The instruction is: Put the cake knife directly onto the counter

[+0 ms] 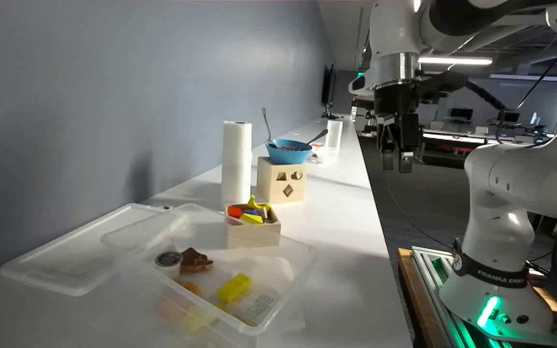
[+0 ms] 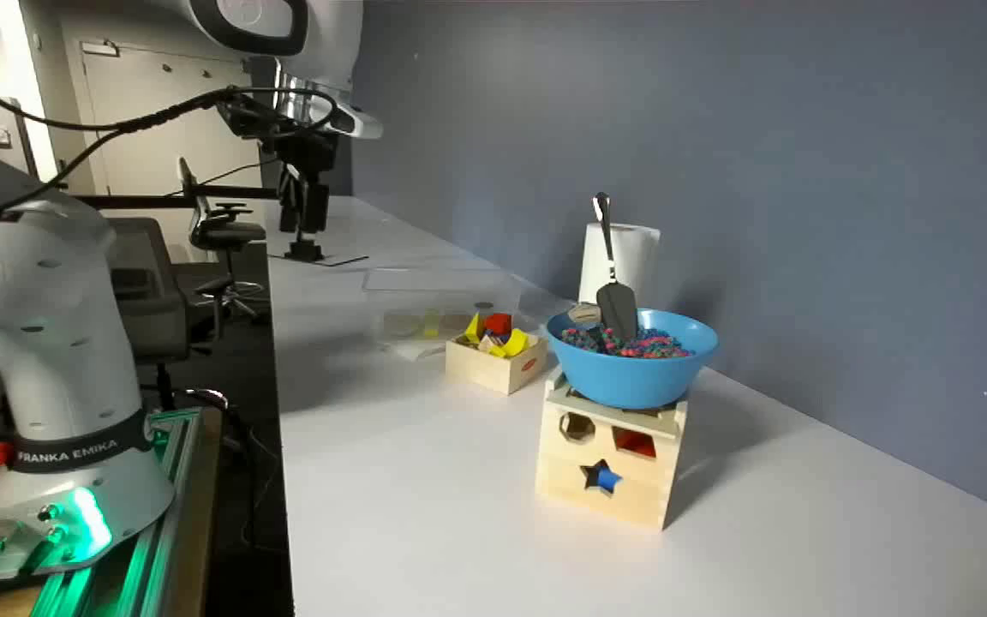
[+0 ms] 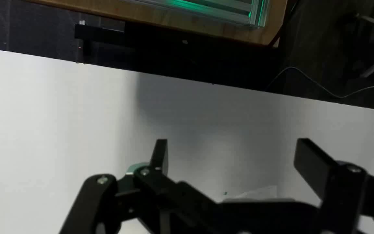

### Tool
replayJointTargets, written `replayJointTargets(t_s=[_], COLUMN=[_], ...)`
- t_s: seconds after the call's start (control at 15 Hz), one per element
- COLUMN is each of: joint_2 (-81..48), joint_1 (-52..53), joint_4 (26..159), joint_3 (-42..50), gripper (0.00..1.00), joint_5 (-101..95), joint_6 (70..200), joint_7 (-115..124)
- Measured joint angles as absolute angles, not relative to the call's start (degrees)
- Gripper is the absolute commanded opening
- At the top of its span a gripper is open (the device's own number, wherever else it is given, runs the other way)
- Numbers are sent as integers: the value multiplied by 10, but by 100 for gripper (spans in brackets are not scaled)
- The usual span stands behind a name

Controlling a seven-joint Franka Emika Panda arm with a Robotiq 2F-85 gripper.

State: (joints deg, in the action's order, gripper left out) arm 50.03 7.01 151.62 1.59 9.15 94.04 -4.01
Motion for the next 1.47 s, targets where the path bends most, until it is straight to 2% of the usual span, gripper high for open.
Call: replayJointTargets(t_s=[0.73, 1.47], joint_2=[498, 404], joint_1=[63, -25], joint_4=[1516, 1442], joint_3=[11, -49], gripper=[100, 100], joint_5=[91, 37], joint_6=[954, 1289], joint_7=[-32, 92])
